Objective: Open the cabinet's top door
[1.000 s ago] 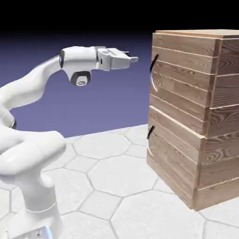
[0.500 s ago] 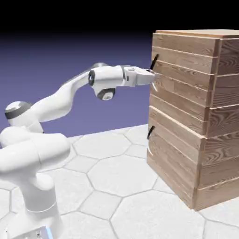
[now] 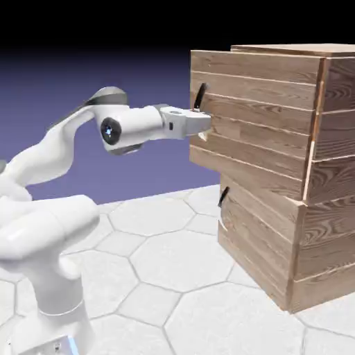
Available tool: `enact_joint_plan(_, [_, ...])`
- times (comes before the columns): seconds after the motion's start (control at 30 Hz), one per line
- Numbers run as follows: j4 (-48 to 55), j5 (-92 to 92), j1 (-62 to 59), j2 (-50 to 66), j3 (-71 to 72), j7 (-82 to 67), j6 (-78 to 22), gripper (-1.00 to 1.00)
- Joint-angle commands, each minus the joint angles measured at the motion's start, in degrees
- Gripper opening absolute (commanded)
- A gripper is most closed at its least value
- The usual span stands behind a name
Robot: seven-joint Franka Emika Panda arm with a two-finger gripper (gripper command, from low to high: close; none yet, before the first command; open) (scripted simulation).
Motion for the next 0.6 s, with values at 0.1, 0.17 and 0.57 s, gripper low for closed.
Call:
enact_joint_plan(0.1, [-5.51,-2.92,0.51,0.38,-6.09,-3.74,-9.91,-1.00])
enact_joint_plan(0.17, [-7.44,-4.13,-0.68,0.00,-8.69,-4.59,-14.90,-1.00])
enact_joint_plan(0.57, [-12.86,-11.94,-15.44,3.42,-22.84,-10.38,-44.80,-1.00])
